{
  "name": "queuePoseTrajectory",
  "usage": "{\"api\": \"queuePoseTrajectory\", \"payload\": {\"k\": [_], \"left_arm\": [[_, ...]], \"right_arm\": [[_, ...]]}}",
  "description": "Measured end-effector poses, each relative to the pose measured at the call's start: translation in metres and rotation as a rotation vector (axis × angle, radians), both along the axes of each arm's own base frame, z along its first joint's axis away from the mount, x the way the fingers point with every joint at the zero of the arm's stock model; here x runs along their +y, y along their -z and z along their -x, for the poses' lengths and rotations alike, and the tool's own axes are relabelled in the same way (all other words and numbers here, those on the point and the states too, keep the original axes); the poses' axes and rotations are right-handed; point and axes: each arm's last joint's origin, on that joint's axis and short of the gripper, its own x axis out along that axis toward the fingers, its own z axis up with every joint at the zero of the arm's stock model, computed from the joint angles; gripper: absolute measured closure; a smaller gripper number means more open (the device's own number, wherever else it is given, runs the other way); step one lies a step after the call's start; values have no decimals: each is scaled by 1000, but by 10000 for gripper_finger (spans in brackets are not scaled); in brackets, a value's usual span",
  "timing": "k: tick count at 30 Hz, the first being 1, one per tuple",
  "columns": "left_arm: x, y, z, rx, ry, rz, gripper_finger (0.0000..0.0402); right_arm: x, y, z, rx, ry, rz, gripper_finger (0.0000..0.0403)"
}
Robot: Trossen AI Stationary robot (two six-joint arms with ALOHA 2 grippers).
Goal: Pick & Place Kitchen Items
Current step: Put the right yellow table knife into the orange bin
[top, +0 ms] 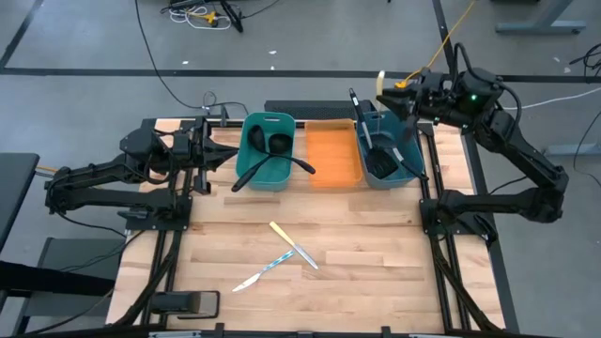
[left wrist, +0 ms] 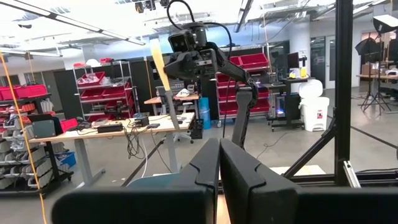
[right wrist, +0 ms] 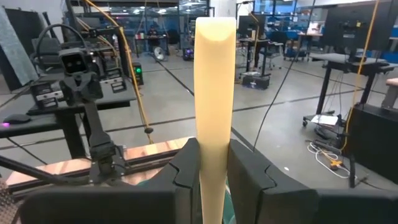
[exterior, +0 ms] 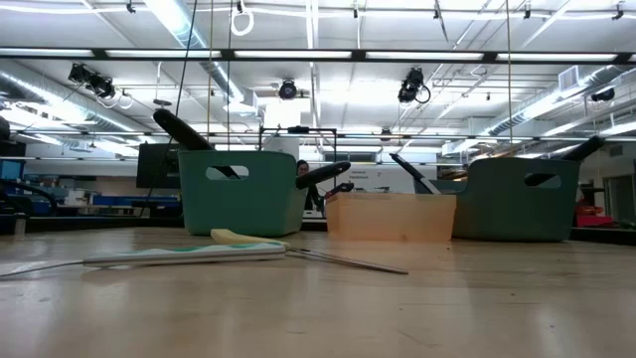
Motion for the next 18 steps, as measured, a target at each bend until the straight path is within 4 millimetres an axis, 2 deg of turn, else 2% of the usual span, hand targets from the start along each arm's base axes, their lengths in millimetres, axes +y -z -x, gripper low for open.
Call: {"api": "queuePoseTrajectory", "payload": {"k": [8, 18], "left_arm": [[0, 0, 0, 0, -1, 0, 386], [0, 0, 0, 0, -4, 1, 386]], "right_arm": [[-9, 4, -4, 9, 29, -39, 342], [-28, 24, -30, 104, 36, -128, 342]]}}
